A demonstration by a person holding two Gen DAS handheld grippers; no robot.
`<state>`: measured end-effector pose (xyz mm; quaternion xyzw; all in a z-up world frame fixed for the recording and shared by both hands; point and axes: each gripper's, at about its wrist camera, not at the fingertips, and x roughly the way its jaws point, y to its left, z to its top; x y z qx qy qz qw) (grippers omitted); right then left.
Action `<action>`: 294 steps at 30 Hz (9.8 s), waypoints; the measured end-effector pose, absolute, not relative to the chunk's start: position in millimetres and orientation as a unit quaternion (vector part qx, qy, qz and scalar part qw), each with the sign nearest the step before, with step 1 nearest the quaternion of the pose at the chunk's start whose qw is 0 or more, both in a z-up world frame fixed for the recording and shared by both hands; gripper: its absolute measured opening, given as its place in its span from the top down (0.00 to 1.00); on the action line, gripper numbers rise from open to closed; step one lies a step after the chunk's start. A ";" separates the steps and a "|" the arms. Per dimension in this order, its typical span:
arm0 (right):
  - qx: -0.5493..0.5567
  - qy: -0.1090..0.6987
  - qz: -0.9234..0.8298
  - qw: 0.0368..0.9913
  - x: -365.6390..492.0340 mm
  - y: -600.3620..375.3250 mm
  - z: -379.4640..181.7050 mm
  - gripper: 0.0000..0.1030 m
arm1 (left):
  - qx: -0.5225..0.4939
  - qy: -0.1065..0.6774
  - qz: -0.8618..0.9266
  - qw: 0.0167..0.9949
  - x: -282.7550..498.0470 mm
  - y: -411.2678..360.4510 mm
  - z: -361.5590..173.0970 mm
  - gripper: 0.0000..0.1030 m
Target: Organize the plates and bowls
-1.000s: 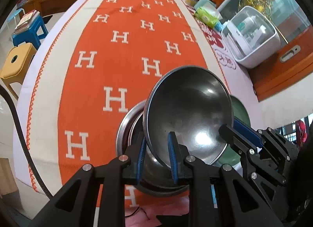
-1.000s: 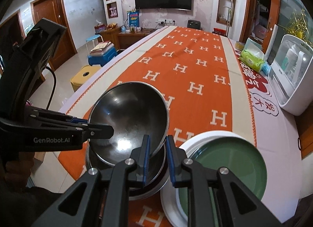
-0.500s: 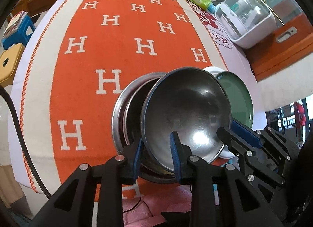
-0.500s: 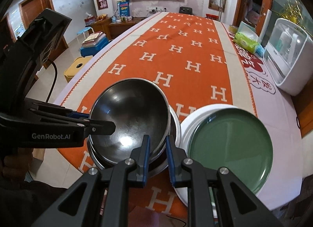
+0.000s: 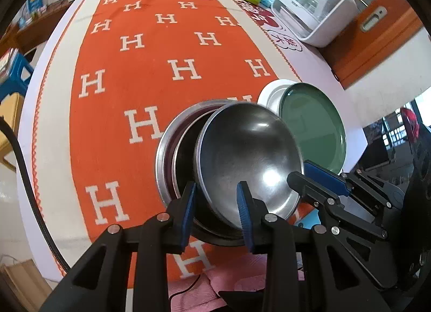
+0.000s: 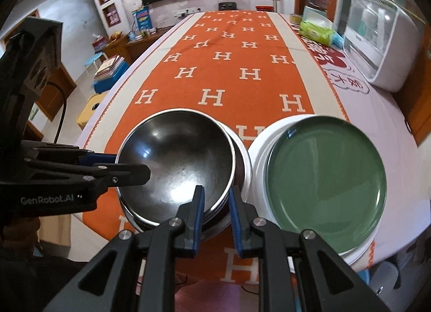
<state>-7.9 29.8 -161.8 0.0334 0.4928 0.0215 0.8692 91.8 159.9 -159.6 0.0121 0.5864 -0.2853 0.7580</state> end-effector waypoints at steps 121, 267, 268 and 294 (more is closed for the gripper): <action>0.078 0.432 0.048 0.897 -24.7 -154.9 -123.0 0.55 | 0.059 0.571 -0.282 0.769 59.5 -19.0 -128.7 0.53; 0.062 0.449 0.062 0.889 -104.8 -167.5 -49.3 0.00 | 0.030 0.407 0.011 0.913 -81.1 -2.7 -21.8 0.01; 0.062 0.449 0.063 0.889 -104.2 -168.0 -49.5 0.00 | 0.031 0.408 0.010 0.912 -80.4 -3.6 -21.9 0.01; 0.073 0.455 0.054 0.886 -96.0 -172.9 -53.7 0.00 | 0.041 0.412 0.002 0.910 -66.9 -12.5 -28.8 0.01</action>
